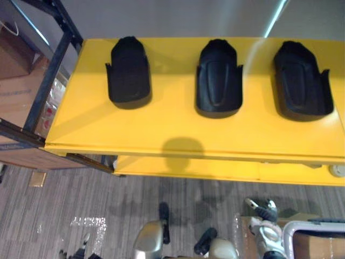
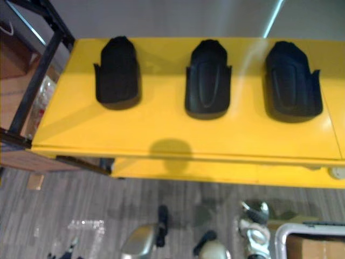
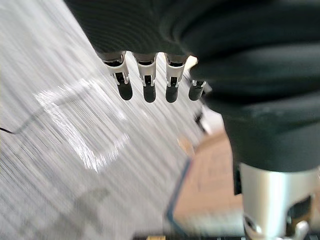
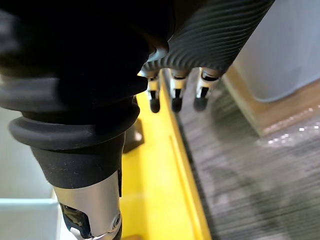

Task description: Walk over and take plastic housings, then place them on the shelf

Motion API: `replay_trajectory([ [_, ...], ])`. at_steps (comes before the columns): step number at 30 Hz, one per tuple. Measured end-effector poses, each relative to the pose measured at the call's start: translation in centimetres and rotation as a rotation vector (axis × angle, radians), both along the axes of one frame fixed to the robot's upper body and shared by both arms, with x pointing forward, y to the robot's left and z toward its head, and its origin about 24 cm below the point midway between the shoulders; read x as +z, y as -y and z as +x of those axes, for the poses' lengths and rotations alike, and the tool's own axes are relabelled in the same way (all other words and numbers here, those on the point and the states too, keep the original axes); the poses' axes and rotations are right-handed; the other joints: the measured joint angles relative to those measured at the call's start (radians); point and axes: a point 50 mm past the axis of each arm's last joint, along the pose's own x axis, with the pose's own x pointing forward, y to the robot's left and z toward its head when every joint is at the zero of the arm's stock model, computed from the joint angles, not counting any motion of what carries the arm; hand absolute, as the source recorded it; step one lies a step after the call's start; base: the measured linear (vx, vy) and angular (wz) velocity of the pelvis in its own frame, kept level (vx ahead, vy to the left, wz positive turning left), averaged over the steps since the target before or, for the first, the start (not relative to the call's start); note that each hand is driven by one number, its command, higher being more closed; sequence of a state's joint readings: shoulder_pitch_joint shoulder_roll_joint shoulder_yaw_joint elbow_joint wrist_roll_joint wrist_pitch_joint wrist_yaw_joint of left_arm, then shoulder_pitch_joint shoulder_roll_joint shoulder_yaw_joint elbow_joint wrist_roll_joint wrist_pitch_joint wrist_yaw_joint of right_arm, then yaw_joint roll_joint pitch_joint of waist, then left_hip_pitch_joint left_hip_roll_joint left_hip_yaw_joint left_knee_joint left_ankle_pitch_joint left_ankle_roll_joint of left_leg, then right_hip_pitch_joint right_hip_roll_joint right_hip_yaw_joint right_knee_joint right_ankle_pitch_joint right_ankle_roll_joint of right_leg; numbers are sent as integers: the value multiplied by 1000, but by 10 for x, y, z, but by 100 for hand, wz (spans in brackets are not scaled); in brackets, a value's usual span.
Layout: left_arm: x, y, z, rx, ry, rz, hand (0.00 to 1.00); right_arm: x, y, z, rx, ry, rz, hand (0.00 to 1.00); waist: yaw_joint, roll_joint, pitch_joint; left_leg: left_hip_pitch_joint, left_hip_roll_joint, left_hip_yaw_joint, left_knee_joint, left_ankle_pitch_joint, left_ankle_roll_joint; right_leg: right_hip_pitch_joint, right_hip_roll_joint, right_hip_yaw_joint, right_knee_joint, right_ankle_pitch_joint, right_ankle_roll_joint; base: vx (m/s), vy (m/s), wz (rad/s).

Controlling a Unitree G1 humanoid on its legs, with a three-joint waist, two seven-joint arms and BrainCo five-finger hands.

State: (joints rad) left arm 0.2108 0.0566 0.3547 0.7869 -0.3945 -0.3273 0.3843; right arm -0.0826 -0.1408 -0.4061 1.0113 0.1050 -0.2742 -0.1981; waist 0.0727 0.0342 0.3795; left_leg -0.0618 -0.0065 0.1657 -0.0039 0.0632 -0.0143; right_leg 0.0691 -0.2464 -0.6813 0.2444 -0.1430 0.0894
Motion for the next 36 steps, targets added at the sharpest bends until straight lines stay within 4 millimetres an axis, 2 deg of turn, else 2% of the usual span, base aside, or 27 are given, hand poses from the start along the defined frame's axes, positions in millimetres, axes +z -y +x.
replay_trajectory([
  [1,1,5,8,-50,11,-1,0,-3,-2,-3,-2,-17,10,0,-6,7,9,13,-5,-7,-41,27,1,-5,2,0,9,-6,-6,-117,17,22],
  [4,3,11,22,-97,43,-9,0,-7,-7,-9,-7,-37,27,0,-7,11,21,8,1,-20,-77,55,-2,-33,10,15,26,-26,-14,-76,-19,12],
  [9,3,24,43,-221,56,-40,0,-8,-12,-8,-48,-17,61,0,-18,11,49,-13,14,-36,-82,67,-13,-75,51,121,45,-68,-9,-51,-73,11],
  [11,-1,31,48,-270,25,-76,0,-10,-16,-10,-56,-17,77,0,-28,7,52,-10,14,-47,-83,68,-13,-72,56,123,63,-64,-12,62,-96,13],
  [14,-9,41,53,-356,-51,-148,0,-12,-18,-13,-50,-24,87,0,-32,1,55,-6,19,-47,-83,67,-16,-72,73,221,67,-61,-15,97,-28,9],
  [16,-15,45,51,-377,-94,-199,0,-12,-21,-12,-34,-17,100,0,-31,-9,59,-4,26,-41,-82,65,-20,-70,85,265,52,-61,-16,78,-20,-6],
  [19,-27,47,35,-369,-194,-267,0,-15,-29,-13,-25,-20,126,0,-30,-24,66,25,31,-12,-82,65,-21,-46,94,307,27,-55,-23,40,-30,-21],
  [22,-32,46,24,-348,-244,-291,0,-18,-36,-14,4,-29,144,0,-32,-28,63,48,33,8,-84,64,-21,-30,104,335,20,-48,-23,-29,-24,-22],
  [29,-36,45,16,-308,-270,-310,0,-26,-43,-26,-2,-74,169,0,-34,-39,53,44,54,9,-85,63,-31,-16,124,349,-44,-30,-21,-90,23,-7],
  [30,-37,46,12,-300,-277,-315,0,-29,-44,-34,-9,-93,174,0,-33,-43,38,44,52,9,-85,63,-31,-9,125,346,-56,-31,-14,-29,22,4],
  [31,-40,41,-10,-251,-313,-318,0,-42,-57,-63,-16,-179,229,0,-33,-79,-78,114,10,-5,-87,39,-19,124,102,307,-151,2,12,-12,14,3],
  [36,-40,41,-11,-250,-315,-319,0,-42,-57,-64,-17,-181,230,0,-33,-80,-85,114,10,-4,-87,38,-19,124,102,307,-152,2,12,0,0,0],
])
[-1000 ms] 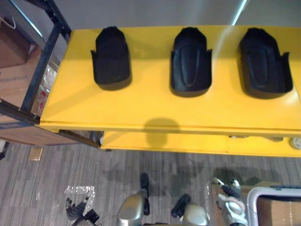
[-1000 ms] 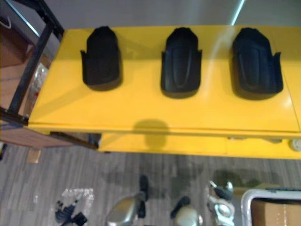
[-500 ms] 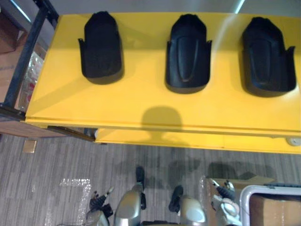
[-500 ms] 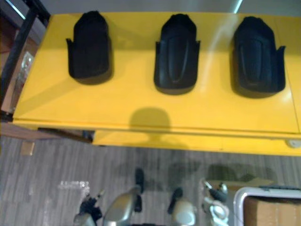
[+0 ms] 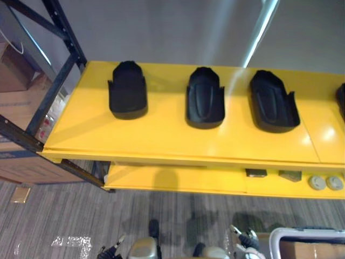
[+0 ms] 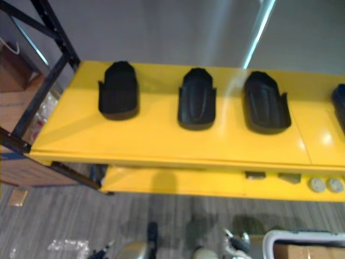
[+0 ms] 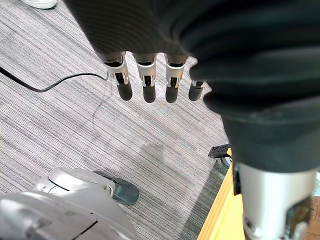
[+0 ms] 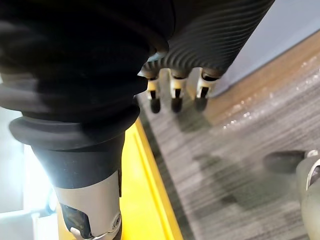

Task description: Walk over and take plastic housings, then place them on the shelf

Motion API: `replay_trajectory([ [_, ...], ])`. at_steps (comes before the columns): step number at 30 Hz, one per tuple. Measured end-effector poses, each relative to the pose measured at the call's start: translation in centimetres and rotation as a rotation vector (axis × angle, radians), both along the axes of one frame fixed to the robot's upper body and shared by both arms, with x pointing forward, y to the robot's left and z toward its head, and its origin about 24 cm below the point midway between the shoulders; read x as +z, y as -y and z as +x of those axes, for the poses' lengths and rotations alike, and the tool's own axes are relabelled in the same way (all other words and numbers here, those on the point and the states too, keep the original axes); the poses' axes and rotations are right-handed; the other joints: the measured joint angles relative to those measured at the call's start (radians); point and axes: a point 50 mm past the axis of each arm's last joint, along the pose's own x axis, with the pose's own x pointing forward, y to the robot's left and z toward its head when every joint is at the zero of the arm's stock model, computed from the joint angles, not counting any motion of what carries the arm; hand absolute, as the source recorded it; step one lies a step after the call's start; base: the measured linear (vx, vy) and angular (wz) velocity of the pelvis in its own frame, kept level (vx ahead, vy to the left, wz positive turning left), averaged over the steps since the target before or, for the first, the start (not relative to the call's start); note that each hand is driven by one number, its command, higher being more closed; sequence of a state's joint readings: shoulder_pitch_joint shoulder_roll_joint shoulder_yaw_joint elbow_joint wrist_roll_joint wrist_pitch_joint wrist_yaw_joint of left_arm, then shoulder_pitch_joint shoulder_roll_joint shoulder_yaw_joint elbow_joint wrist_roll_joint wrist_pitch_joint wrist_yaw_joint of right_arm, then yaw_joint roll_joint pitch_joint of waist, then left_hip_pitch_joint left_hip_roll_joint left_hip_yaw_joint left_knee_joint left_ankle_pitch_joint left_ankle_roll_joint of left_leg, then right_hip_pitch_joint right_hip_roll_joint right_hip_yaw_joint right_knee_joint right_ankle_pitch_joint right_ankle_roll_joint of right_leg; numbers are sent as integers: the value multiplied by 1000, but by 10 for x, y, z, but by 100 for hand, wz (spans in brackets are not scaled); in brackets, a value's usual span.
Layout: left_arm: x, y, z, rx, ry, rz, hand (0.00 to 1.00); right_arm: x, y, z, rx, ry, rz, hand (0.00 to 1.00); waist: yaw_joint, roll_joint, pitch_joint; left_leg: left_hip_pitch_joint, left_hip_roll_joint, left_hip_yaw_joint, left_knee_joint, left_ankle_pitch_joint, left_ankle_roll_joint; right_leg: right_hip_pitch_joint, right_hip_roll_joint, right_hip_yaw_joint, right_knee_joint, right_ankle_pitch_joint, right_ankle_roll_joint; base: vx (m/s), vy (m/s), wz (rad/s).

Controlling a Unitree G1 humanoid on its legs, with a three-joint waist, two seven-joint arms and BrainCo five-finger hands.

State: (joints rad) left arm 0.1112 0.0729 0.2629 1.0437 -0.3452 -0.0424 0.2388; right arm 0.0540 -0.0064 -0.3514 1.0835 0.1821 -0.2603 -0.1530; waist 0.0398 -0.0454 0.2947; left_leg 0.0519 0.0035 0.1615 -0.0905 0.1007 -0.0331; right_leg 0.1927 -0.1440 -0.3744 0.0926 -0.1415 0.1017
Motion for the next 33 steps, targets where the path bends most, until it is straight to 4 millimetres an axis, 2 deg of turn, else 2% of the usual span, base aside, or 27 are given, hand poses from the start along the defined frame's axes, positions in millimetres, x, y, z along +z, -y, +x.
replay_trajectory([
  [3,0,1,0,8,1,9,0,-1,-2,-1,-17,0,16,0,1,0,0,-3,1,3,0,0,0,-5,0,3,1,0,0,0,0,-2],
  [8,3,1,6,58,28,70,0,-4,-17,-1,-81,0,95,0,11,-8,1,-54,3,29,0,-11,3,-66,-6,19,15,1,1,8,8,-9],
  [11,11,-3,29,86,97,140,0,-1,-16,14,-113,32,125,0,25,-19,34,-94,-1,40,1,-5,10,-123,-15,33,43,6,5,24,45,-2],
  [13,31,-7,67,127,254,230,0,5,-19,33,-118,68,154,0,38,-29,75,-106,-5,39,1,-2,14,-143,-16,49,49,17,6,38,57,3],
  [14,38,-8,78,138,302,250,0,6,-18,37,-117,80,155,0,38,-30,82,-106,-9,37,1,-2,14,-143,-15,50,52,17,6,35,45,7],
  [16,75,-14,113,194,506,377,0,11,-14,46,-112,104,150,0,35,-23,91,-106,-20,18,1,-1,15,-146,-24,57,66,17,6,31,45,15],
  [17,85,-16,119,209,549,422,0,12,-13,47,-112,107,147,0,30,-18,93,-106,-22,9,1,-2,15,-147,-26,57,74,17,6,47,56,25],
  [19,122,-30,132,302,679,595,0,12,-7,46,-123,101,137,0,26,3,102,-106,-24,-18,1,-2,16,-147,-28,57,97,16,4,46,34,30],
  [22,146,-45,128,407,730,739,0,11,-4,41,-141,88,128,0,27,22,101,-104,-27,-51,2,0,17,-140,-28,52,120,7,-11,43,-6,35],
  [24,160,-61,110,554,759,846,0,11,-4,37,-150,83,125,0,34,29,96,-85,-28,-72,2,-1,17,-115,-28,48,137,-3,-27,58,-23,34],
  [27,170,-72,87,678,840,904,0,13,-1,36,-158,99,111,0,55,39,85,-62,-27,-77,3,-8,20,-93,-29,48,149,-13,-41,32,-35,11],
  [29,189,-72,74,775,943,962,0,13,1,35,-157,96,105,0,65,42,74,-54,-26,-71,1,-28,19,-84,-32,49,145,-17,-39,-3,-10,-4],
  [30,203,-73,66,830,994,1043,0,12,1,32,-157,86,105,0,67,46,56,-54,-26,-65,1,-31,21,-84,-33,49,139,-17,-38,-2,-25,-11],
  [32,229,-74,61,885,1091,1146,0,8,2,21,-160,54,101,0,65,54,28,-53,-29,-63,1,-30,18,-76,-34,49,126,-17,-38,2,-13,-4],
  [33,247,-74,57,925,1171,1210,0,5,4,10,-172,27,100,0,62,59,12,-51,-33,-64,1,-32,17,-60,-36,48,112,-17,-38,0,0,0],
])
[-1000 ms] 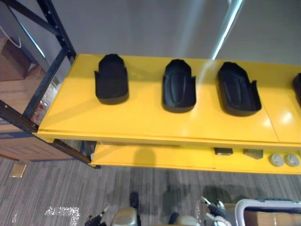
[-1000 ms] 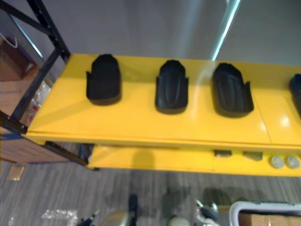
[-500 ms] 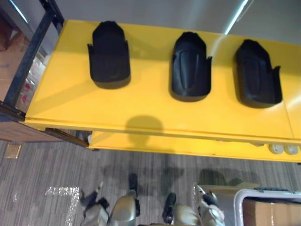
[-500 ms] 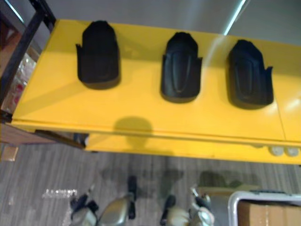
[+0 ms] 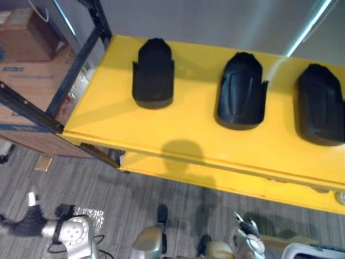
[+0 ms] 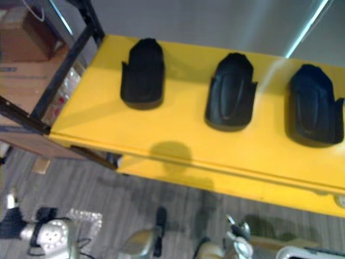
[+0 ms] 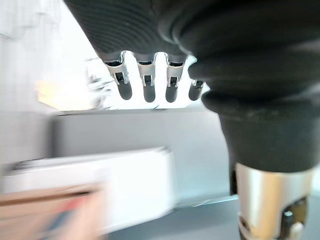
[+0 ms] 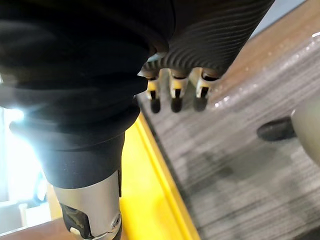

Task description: Walk over and take plastic housings, then place them on the shelf

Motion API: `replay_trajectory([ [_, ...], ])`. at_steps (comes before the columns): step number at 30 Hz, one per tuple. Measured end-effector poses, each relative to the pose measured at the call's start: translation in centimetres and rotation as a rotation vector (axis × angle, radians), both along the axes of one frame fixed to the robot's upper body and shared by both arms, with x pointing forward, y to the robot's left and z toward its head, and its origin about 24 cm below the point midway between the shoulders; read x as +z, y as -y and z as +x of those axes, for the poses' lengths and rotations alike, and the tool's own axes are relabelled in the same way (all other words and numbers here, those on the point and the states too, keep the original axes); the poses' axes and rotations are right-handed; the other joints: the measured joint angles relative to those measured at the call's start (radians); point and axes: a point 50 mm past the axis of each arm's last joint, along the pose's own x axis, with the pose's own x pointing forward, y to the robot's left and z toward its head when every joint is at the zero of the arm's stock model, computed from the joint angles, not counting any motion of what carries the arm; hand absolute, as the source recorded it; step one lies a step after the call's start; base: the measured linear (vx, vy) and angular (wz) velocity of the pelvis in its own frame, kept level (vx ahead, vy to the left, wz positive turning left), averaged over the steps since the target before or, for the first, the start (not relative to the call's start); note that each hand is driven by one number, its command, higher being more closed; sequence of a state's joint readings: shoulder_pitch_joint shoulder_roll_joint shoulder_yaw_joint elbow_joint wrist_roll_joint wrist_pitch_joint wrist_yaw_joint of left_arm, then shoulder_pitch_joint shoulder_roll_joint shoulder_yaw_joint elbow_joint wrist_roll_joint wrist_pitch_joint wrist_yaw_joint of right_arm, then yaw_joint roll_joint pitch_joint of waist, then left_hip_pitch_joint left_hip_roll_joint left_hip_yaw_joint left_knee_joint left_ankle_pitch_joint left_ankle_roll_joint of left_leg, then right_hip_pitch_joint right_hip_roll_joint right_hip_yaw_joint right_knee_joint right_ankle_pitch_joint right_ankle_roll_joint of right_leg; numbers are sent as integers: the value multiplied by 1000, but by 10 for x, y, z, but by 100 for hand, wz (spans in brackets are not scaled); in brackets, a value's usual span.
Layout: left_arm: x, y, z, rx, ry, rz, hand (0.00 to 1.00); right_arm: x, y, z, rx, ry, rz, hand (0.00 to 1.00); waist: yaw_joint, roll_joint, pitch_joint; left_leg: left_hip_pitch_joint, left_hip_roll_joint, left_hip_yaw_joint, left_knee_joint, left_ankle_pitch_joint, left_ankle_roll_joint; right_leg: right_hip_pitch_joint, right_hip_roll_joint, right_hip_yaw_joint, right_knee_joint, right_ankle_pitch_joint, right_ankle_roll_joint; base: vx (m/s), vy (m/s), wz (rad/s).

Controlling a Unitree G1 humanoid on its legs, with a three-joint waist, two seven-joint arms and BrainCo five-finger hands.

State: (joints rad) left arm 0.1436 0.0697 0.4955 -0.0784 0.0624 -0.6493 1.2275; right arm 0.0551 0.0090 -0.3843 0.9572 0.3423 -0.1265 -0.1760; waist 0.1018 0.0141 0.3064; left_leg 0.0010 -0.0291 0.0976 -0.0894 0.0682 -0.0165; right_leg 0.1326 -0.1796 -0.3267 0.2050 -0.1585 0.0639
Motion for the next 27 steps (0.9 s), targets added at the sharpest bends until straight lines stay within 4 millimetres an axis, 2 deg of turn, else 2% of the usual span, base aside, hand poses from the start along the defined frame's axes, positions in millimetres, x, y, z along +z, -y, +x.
replay_trajectory([
  [1,16,0,-4,23,61,65,0,-3,2,-11,-15,-29,1,0,-4,4,-22,3,-2,1,0,-3,1,7,-1,-1,-9,0,1,0,0,0],
  [4,36,-2,-10,-10,112,164,0,-8,5,-34,-40,-91,4,0,-4,11,-68,14,-3,6,0,-7,3,16,-3,-1,-12,1,1,52,-20,-4],
  [6,47,1,-6,-97,94,250,0,-11,4,-45,-42,-131,16,0,-4,6,-96,20,-3,5,0,-7,2,28,-2,-1,-20,1,1,48,-30,1],
  [9,78,18,11,-375,21,504,0,-13,5,-51,-24,-159,13,0,-3,-3,-127,19,0,9,0,-8,0,30,2,2,-30,1,1,17,-38,-3],
  [12,97,33,32,-594,-131,708,0,-13,12,-53,-4,-168,0,0,-7,8,-149,23,2,31,-1,-18,-7,29,2,30,-46,6,8,-18,-9,-21],
  [16,106,43,55,-745,-375,893,0,-12,24,-59,-12,-176,-16,0,-11,24,-166,32,5,67,-1,-27,1,29,3,56,-65,13,17,-31,-2,-30],
  [21,113,56,82,-885,-684,1115,0,-7,42,-62,-30,-162,-40,0,-52,29,-177,32,13,85,-1,-27,1,26,11,83,-80,23,17,-19,-10,-11],
  [27,106,51,125,-1008,-1133,1170,0,-5,50,-59,23,-157,-44,0,-63,28,-183,28,18,111,-1,-15,-1,8,15,107,-85,28,15,-8,-5,-11],
])
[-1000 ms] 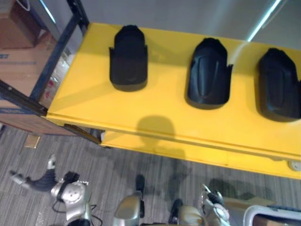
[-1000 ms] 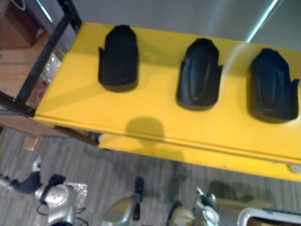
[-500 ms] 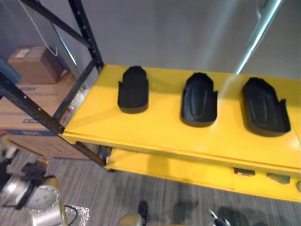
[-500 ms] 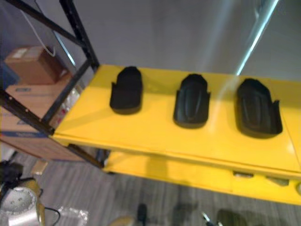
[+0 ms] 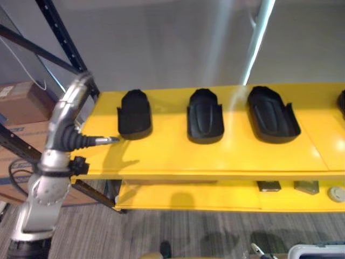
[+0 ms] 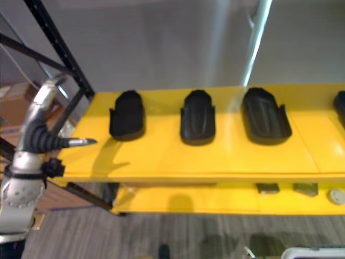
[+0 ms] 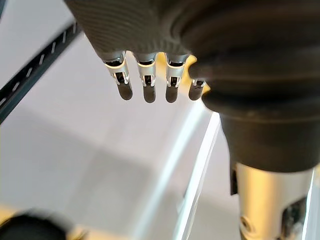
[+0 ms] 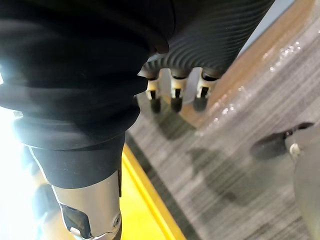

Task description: Walk over and take plastic housings, then place them on the shelf

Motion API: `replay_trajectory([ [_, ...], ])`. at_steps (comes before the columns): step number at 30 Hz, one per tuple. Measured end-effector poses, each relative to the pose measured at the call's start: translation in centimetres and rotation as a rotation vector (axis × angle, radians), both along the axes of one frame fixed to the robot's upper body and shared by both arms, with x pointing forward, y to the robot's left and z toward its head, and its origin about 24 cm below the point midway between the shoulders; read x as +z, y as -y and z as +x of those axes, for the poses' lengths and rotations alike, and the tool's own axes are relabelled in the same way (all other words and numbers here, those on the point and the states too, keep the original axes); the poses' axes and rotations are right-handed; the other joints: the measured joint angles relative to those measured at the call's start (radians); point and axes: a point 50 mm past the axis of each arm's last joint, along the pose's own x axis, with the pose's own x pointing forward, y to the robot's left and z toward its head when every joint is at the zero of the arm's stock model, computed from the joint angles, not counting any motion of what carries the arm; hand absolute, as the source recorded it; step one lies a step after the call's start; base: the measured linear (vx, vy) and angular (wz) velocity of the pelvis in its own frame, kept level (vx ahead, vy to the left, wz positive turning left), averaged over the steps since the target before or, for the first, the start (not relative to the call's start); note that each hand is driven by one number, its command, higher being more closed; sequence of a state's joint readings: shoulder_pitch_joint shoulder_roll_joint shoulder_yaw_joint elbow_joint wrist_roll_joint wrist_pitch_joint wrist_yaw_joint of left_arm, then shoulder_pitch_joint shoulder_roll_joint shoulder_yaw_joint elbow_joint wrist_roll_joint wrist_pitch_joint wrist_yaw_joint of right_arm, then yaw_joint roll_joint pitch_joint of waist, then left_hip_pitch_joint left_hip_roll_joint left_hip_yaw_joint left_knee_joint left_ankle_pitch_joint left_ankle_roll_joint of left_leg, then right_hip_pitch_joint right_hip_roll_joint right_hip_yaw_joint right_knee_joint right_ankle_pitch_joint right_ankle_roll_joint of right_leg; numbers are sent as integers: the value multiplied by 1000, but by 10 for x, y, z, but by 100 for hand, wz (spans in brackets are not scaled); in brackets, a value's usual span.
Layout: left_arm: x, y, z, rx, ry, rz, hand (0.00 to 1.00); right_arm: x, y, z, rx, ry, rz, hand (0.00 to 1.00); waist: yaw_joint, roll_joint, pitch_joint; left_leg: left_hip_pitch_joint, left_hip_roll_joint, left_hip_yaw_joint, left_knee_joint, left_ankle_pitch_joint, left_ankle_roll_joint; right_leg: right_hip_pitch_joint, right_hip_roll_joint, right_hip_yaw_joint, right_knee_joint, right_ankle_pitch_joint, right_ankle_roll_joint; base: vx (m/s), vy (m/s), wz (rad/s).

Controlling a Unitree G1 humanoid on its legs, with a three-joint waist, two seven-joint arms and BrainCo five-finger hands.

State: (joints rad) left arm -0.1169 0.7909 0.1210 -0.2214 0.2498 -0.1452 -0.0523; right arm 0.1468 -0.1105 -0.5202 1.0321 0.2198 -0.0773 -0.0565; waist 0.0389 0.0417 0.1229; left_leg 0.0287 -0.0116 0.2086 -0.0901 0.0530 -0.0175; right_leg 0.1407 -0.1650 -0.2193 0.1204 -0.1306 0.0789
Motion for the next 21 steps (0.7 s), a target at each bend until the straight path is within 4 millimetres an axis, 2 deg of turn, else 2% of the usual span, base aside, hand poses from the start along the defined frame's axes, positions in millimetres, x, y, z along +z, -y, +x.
replay_trajectory([
  [4,5,-8,19,75,-86,14,0,2,4,9,16,19,7,0,-3,5,0,-31,-1,-6,0,18,-3,-29,0,0,4,0,0,-20,0,6],
  [10,2,-21,33,150,-201,29,0,14,16,37,57,108,-33,0,-6,41,21,-55,4,26,0,13,-1,-55,-3,6,8,0,1,-51,10,-1],
  [12,8,-18,38,133,-202,26,0,20,21,45,71,136,-53,0,-7,47,29,-56,16,99,0,13,0,-60,-9,7,11,1,2,0,0,0],
  [16,20,-7,45,82,-199,49,0,24,20,57,113,165,-64,0,-2,40,40,-66,18,122,0,21,-6,-86,-12,24,29,1,2,12,39,-5],
  [18,19,0,49,52,-226,72,0,27,20,64,124,182,-67,0,-2,38,47,-65,16,127,1,21,-5,-88,-15,27,31,1,2,32,27,-5],
  [21,16,0,53,49,-272,81,0,32,22,70,131,205,-81,0,-6,48,61,-64,15,133,1,27,0,-90,-16,28,34,0,2,44,15,-2],
])
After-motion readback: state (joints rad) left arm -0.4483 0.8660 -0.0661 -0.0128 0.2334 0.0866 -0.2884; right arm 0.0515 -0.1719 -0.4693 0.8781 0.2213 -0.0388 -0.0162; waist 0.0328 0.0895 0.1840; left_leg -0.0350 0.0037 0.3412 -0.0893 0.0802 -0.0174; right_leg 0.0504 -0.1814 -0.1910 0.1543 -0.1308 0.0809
